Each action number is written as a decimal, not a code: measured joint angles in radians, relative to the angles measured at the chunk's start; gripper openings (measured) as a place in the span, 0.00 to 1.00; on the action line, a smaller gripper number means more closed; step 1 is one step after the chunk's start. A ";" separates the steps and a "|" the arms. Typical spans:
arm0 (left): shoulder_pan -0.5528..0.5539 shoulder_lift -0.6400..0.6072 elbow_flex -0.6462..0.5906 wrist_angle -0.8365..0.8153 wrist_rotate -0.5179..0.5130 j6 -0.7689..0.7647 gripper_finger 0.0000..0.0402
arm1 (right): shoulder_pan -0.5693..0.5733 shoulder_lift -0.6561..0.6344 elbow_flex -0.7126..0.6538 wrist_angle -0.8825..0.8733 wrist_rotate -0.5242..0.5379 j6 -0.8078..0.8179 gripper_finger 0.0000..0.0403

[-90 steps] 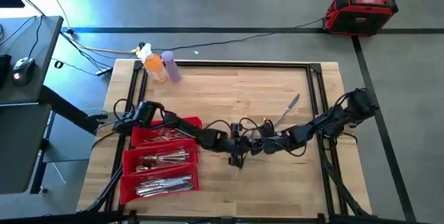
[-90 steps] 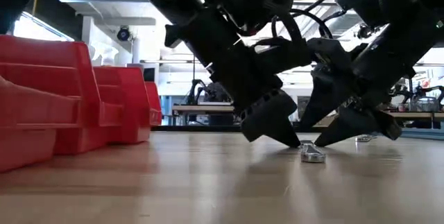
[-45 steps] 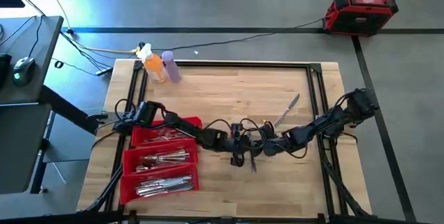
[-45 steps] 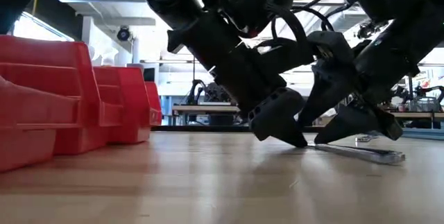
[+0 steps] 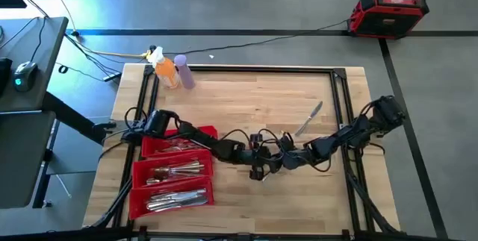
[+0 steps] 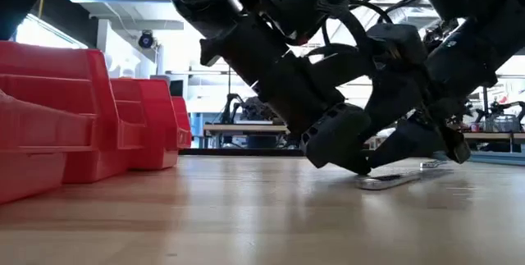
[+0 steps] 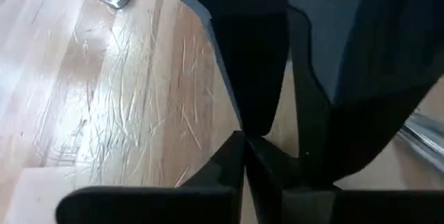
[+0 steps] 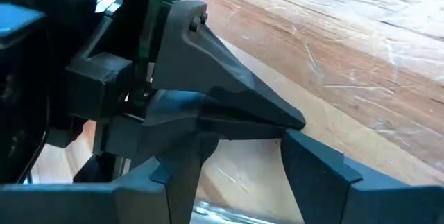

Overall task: Sort silverware
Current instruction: Put the silver knife in the bottom red bin

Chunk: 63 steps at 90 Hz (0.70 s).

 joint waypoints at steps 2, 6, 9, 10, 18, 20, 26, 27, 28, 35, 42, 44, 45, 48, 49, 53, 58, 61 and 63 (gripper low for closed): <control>0.000 0.000 0.001 -0.001 0.000 -0.001 0.00 | 0.000 -0.007 0.000 -0.011 -0.001 -0.005 0.45; -0.002 -0.003 0.001 -0.011 -0.004 0.001 0.00 | 0.001 -0.027 0.000 -0.029 0.003 -0.019 0.45; -0.007 -0.005 0.003 -0.017 -0.011 0.003 0.00 | 0.005 -0.046 0.004 -0.035 0.005 -0.028 0.45; -0.008 -0.006 0.003 -0.018 -0.014 0.003 0.00 | 0.007 -0.054 0.006 -0.041 0.006 -0.029 0.45; -0.019 -0.014 0.002 -0.029 -0.016 0.004 0.00 | 0.024 -0.126 0.007 -0.124 0.016 -0.028 0.45; -0.021 -0.018 0.002 -0.032 -0.015 0.006 0.00 | 0.031 -0.144 0.007 -0.153 0.016 -0.023 0.45; -0.032 -0.030 0.000 -0.055 -0.015 0.013 0.00 | 0.060 -0.202 0.007 -0.256 0.018 0.009 0.45; -0.034 -0.032 0.000 -0.058 -0.016 0.015 0.00 | 0.065 -0.210 0.006 -0.272 0.021 0.015 0.45; -0.037 -0.036 0.000 -0.064 -0.017 0.017 0.00 | 0.071 -0.218 0.006 -0.287 0.023 0.022 0.45; -0.055 -0.069 -0.003 -0.127 -0.017 0.033 0.00 | 0.115 -0.271 0.006 -0.398 0.025 0.074 0.45; -0.076 -0.113 -0.005 -0.170 -0.001 0.034 0.00 | 0.166 -0.295 0.006 -0.510 0.042 0.125 0.45; -0.082 -0.131 -0.005 -0.178 0.022 0.038 0.00 | 0.179 -0.296 0.006 -0.543 0.046 0.145 0.45; -0.084 -0.139 -0.005 -0.181 0.039 0.041 0.00 | 0.185 -0.296 0.005 -0.559 0.047 0.155 0.45; -0.091 -0.161 -0.005 -0.179 0.109 0.048 0.00 | 0.199 -0.294 0.004 -0.600 0.049 0.187 0.45; -0.092 -0.168 -0.004 -0.174 0.140 0.050 0.00 | 0.204 -0.293 0.004 -0.613 0.049 0.197 0.45; -0.097 -0.185 -0.001 -0.144 0.281 0.055 0.00 | 0.217 -0.287 0.003 -0.660 0.048 0.238 0.45; -0.103 -0.185 0.001 -0.103 0.435 0.054 0.00 | 0.226 -0.271 0.003 -0.692 0.035 0.277 0.45; -0.106 -0.177 -0.001 -0.093 0.488 0.044 0.00 | 0.227 -0.262 0.003 -0.703 0.019 0.288 0.45; -0.107 -0.167 -0.002 -0.086 0.512 0.038 0.00 | 0.228 -0.257 0.002 -0.707 0.013 0.290 0.45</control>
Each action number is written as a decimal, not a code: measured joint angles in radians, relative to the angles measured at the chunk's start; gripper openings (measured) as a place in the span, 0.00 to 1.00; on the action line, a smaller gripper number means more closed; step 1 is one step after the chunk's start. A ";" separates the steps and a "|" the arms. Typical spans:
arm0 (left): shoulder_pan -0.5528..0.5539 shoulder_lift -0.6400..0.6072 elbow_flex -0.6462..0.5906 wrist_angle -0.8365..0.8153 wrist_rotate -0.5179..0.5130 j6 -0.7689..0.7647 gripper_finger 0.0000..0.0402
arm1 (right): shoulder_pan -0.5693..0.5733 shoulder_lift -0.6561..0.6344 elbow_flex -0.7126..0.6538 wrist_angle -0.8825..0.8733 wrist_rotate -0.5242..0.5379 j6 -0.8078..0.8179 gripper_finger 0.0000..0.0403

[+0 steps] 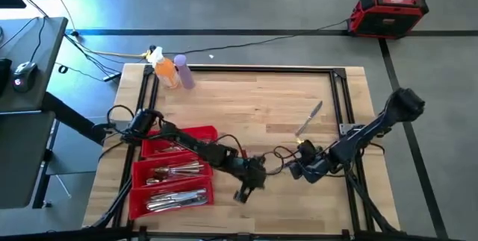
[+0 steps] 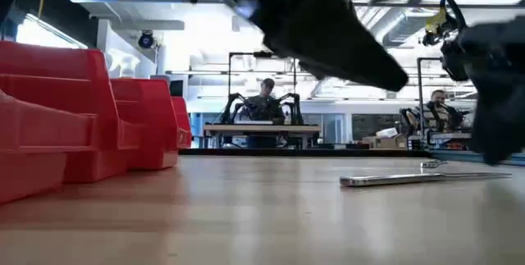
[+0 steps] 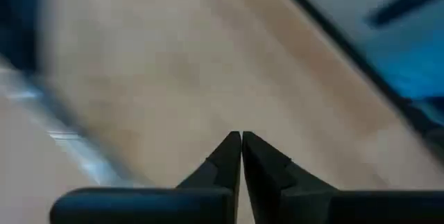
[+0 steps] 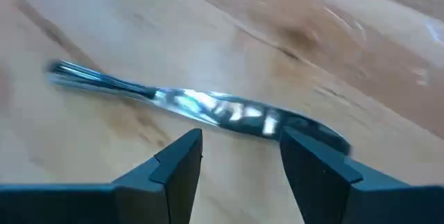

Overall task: Sort silverware
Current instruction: Put the silver knife in the bottom red bin

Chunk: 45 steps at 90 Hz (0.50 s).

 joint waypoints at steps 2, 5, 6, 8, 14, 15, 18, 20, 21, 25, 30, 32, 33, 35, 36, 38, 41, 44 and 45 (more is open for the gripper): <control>0.000 0.011 0.000 0.012 0.008 -0.006 0.00 | 0.000 0.006 0.000 0.000 -0.007 0.001 0.45; 0.003 0.024 -0.001 0.019 0.009 -0.015 0.00 | 0.000 0.016 0.000 0.009 -0.019 0.002 0.45; 0.004 0.028 -0.001 0.018 0.009 -0.017 0.00 | 0.000 0.020 0.000 0.012 -0.022 0.002 0.45; 0.009 0.040 -0.002 0.017 0.009 -0.023 0.00 | 0.001 0.029 0.000 0.016 -0.027 0.003 0.45; 0.026 0.072 0.000 0.030 0.001 -0.038 0.00 | 0.001 0.056 0.001 0.025 -0.035 0.003 0.45; 0.029 0.077 0.000 0.028 -0.001 -0.043 0.00 | 0.001 0.059 0.001 0.027 -0.035 0.003 0.45; 0.037 0.094 0.000 0.016 -0.020 -0.053 0.00 | 0.001 0.066 0.001 0.032 -0.039 0.003 0.45; 0.043 0.104 0.000 0.005 -0.043 -0.058 0.00 | 0.001 0.074 0.002 0.037 -0.040 0.002 0.45; 0.046 0.106 -0.002 0.010 -0.045 -0.064 0.00 | 0.001 0.078 0.002 0.040 -0.040 0.002 0.45; 0.056 0.108 0.003 -0.019 -0.100 -0.078 0.00 | 0.001 0.085 0.002 0.056 -0.042 0.000 0.45; 0.065 0.106 0.004 -0.055 -0.176 -0.084 0.00 | 0.004 0.092 0.002 0.084 -0.042 0.000 0.45; 0.068 0.105 0.005 -0.067 -0.193 -0.088 0.00 | 0.006 0.093 0.002 0.098 -0.040 0.000 0.45; 0.070 0.104 0.005 -0.076 -0.205 -0.090 0.00 | 0.007 0.094 0.001 0.106 -0.038 0.000 0.45; 0.073 0.099 0.005 -0.096 -0.232 -0.092 0.00 | 0.009 0.094 0.000 0.123 -0.034 -0.001 0.45; 0.075 0.097 0.005 -0.104 -0.246 -0.095 0.00 | 0.011 0.094 0.000 0.131 -0.032 -0.001 0.45; 0.080 0.093 0.005 -0.116 -0.268 -0.101 0.00 | 0.014 0.095 0.000 0.151 -0.028 -0.001 0.45; 0.088 0.085 0.004 -0.133 -0.294 -0.109 0.00 | 0.020 0.097 -0.002 0.193 -0.028 -0.001 0.45; 0.092 0.080 0.004 -0.152 -0.329 -0.115 0.00 | 0.025 0.099 -0.002 0.238 -0.040 -0.002 0.45; 0.093 0.078 0.003 -0.157 -0.340 -0.118 0.00 | 0.027 0.100 -0.002 0.254 -0.044 -0.004 0.45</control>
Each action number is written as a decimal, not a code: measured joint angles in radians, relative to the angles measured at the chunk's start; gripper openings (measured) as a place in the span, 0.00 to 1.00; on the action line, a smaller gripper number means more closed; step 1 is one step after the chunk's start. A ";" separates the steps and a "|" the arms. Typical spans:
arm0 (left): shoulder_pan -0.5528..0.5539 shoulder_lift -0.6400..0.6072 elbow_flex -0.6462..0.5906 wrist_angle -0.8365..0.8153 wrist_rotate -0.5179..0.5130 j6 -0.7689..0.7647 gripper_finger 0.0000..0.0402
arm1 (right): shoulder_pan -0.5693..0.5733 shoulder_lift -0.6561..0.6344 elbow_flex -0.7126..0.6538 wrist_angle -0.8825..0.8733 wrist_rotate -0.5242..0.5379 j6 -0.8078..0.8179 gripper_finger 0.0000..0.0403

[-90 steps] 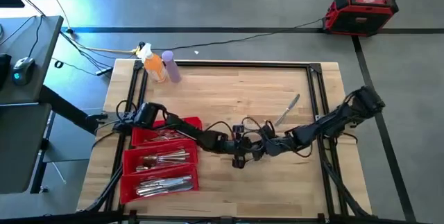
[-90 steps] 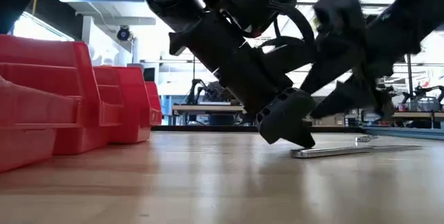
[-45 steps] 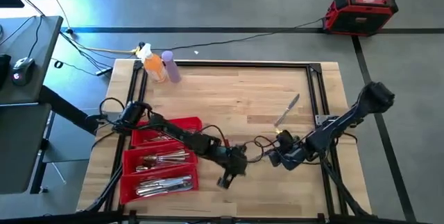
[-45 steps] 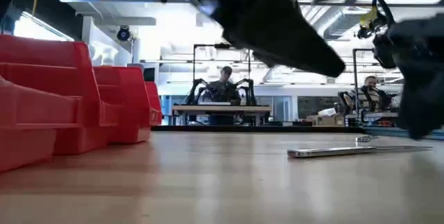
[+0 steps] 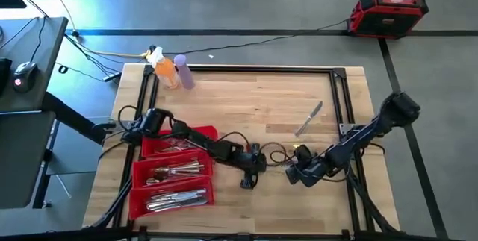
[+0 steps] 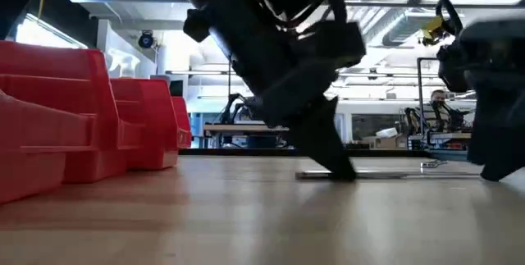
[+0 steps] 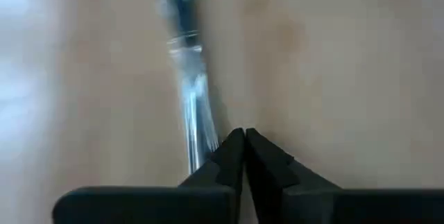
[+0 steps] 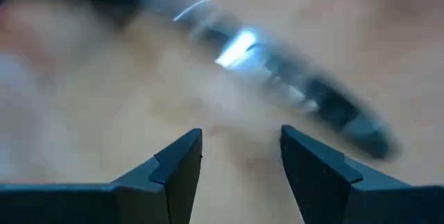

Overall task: Sort silverware
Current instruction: Put the silver knife in the bottom red bin

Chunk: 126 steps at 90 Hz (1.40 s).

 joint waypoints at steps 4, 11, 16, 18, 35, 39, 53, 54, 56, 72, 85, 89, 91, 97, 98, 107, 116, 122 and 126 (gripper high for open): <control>0.002 -0.010 -0.001 -0.026 -0.042 -0.001 0.00 | 0.007 0.000 0.000 0.046 -0.005 -0.023 0.45; 0.000 -0.034 -0.003 -0.093 -0.137 -0.009 0.00 | 0.015 -0.006 0.000 0.104 0.008 -0.076 0.45; -0.004 -0.049 -0.005 -0.146 -0.214 -0.023 0.00 | 0.020 -0.011 0.000 0.127 0.045 -0.104 0.45; -0.007 -0.054 -0.005 -0.156 -0.238 -0.029 0.00 | 0.021 -0.014 0.000 0.132 0.061 -0.108 0.45; -0.028 -0.067 -0.005 -0.124 -0.163 -0.035 0.00 | -0.020 -0.025 -0.001 0.067 0.097 -0.092 0.45; -0.031 -0.056 -0.004 -0.086 -0.091 -0.019 0.00 | -0.035 -0.013 -0.001 0.067 0.091 -0.070 0.45; -0.033 -0.003 -0.003 0.028 0.030 0.007 0.00 | -0.067 0.057 -0.002 0.146 0.049 -0.041 0.45; -0.033 0.000 -0.002 0.035 0.029 0.007 0.00 | -0.067 0.066 -0.002 0.158 0.048 -0.042 0.45; -0.033 0.008 -0.001 0.046 0.028 0.008 0.00 | -0.068 0.083 -0.002 0.183 0.046 -0.042 0.45; -0.025 0.057 0.001 0.139 0.017 -0.008 0.00 | -0.086 0.216 0.015 0.370 0.053 -0.046 0.45; -0.014 0.093 0.002 0.201 0.045 -0.024 0.00 | -0.105 0.291 0.068 0.407 0.041 -0.071 0.45; -0.010 0.103 0.003 0.216 0.051 -0.035 0.00 | -0.110 0.304 0.090 0.401 0.034 -0.086 0.45; -0.009 0.103 0.003 0.208 0.055 -0.037 0.00 | -0.112 0.306 0.099 0.394 0.029 -0.097 0.45; -0.004 0.109 0.003 0.210 0.061 -0.045 0.00 | -0.116 0.311 0.125 0.374 0.020 -0.136 0.45; -0.003 0.109 0.002 0.210 0.061 -0.045 0.00 | -0.116 0.312 0.129 0.371 0.016 -0.144 0.45; -0.001 0.109 0.001 0.221 0.062 -0.049 0.00 | -0.116 0.317 0.169 0.355 0.009 -0.193 0.45; -0.004 0.109 -0.001 0.237 0.048 -0.052 0.00 | -0.114 0.318 0.196 0.296 0.020 -0.183 0.45; -0.006 0.111 -0.001 0.253 0.054 -0.054 0.00 | -0.105 0.316 0.205 0.243 0.032 -0.149 0.45; -0.007 0.112 -0.001 0.260 0.056 -0.060 0.00 | -0.103 0.316 0.204 0.217 0.038 -0.130 0.45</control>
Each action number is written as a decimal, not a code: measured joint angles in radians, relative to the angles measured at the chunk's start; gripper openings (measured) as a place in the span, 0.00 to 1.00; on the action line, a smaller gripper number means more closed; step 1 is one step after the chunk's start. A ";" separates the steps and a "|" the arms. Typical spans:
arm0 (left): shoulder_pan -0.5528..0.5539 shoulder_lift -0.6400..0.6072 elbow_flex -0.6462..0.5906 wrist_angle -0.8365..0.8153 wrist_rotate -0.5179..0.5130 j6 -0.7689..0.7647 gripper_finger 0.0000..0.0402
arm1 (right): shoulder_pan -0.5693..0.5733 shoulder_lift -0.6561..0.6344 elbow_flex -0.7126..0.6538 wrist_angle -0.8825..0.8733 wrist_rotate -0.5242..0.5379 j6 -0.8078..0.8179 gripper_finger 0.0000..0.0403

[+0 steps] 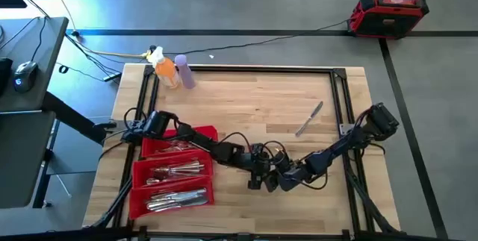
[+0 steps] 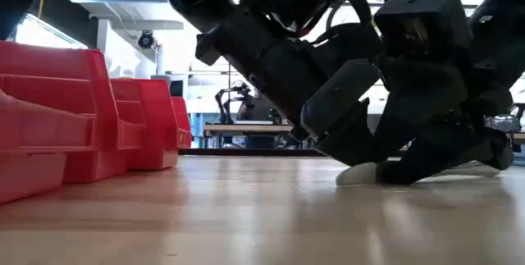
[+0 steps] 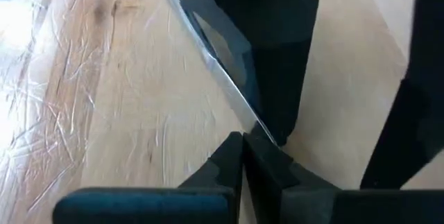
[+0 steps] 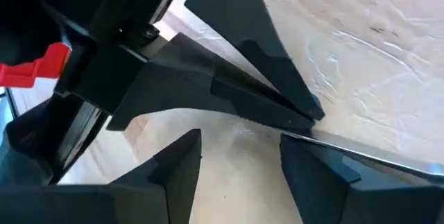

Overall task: Sort silverware
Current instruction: Put the silver knife in the bottom red bin

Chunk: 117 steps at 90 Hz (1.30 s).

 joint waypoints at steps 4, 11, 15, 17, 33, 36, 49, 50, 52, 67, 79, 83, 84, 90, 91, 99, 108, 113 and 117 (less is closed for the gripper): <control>0.000 0.001 0.001 0.003 0.004 -0.003 0.00 | 0.000 0.000 -0.006 -0.014 -0.001 0.010 0.45; 0.001 0.001 0.001 0.004 0.024 -0.013 0.00 | 0.006 -0.001 -0.009 -0.027 0.004 0.006 0.45; 0.001 0.001 0.001 0.004 0.049 -0.034 0.00 | 0.009 -0.001 -0.010 -0.027 0.015 -0.004 0.45; 0.002 0.001 0.001 0.004 0.064 -0.047 0.00 | 0.010 -0.001 -0.010 -0.027 0.017 -0.012 0.45; -0.005 -0.022 0.001 -0.014 0.127 -0.115 0.00 | 0.010 -0.001 -0.012 -0.023 0.021 -0.028 0.45; -0.007 -0.036 0.001 -0.028 0.125 -0.116 0.00 | 0.010 -0.001 -0.012 -0.023 0.021 -0.029 0.45; -0.014 -0.086 -0.005 -0.101 0.156 -0.142 0.00 | 0.009 -0.001 -0.013 -0.022 0.025 -0.034 0.45; -0.015 -0.089 -0.005 -0.106 0.159 -0.142 0.00 | 0.009 -0.001 -0.013 -0.022 0.025 -0.034 0.45; -0.018 -0.097 -0.005 -0.118 0.166 -0.144 0.00 | 0.009 -0.001 -0.013 -0.022 0.026 -0.034 0.45; -0.028 -0.115 -0.005 -0.153 0.173 -0.148 0.00 | 0.009 -0.001 -0.015 -0.024 0.036 -0.033 0.45; -0.029 -0.100 -0.004 -0.142 0.137 -0.141 0.00 | 0.009 -0.001 -0.015 -0.022 0.037 -0.036 0.45; -0.027 -0.094 -0.003 -0.136 0.121 -0.140 0.00 | 0.009 0.000 -0.016 -0.020 0.038 -0.040 0.45; -0.027 -0.093 -0.003 -0.134 0.117 -0.140 0.00 | 0.009 0.000 -0.016 -0.019 0.038 -0.043 0.45; -0.024 -0.091 -0.003 -0.132 0.106 -0.140 0.00 | 0.009 0.000 -0.017 -0.012 0.040 -0.044 0.45; -0.024 -0.089 -0.003 -0.130 0.105 -0.140 0.00 | 0.009 0.000 -0.017 -0.011 0.042 -0.044 0.45; -0.023 -0.083 -0.001 -0.121 0.099 -0.140 0.00 | 0.009 0.000 -0.018 0.001 0.053 -0.045 0.45; -0.021 -0.071 0.000 -0.112 0.090 -0.140 0.00 | 0.009 0.000 -0.019 0.030 0.056 -0.063 0.45; -0.019 -0.062 0.001 -0.106 0.084 -0.140 0.00 | 0.009 0.001 -0.020 0.052 0.057 -0.082 0.45; -0.018 -0.054 0.000 -0.097 0.081 -0.140 0.00 | 0.009 0.002 -0.021 0.069 0.058 -0.100 0.45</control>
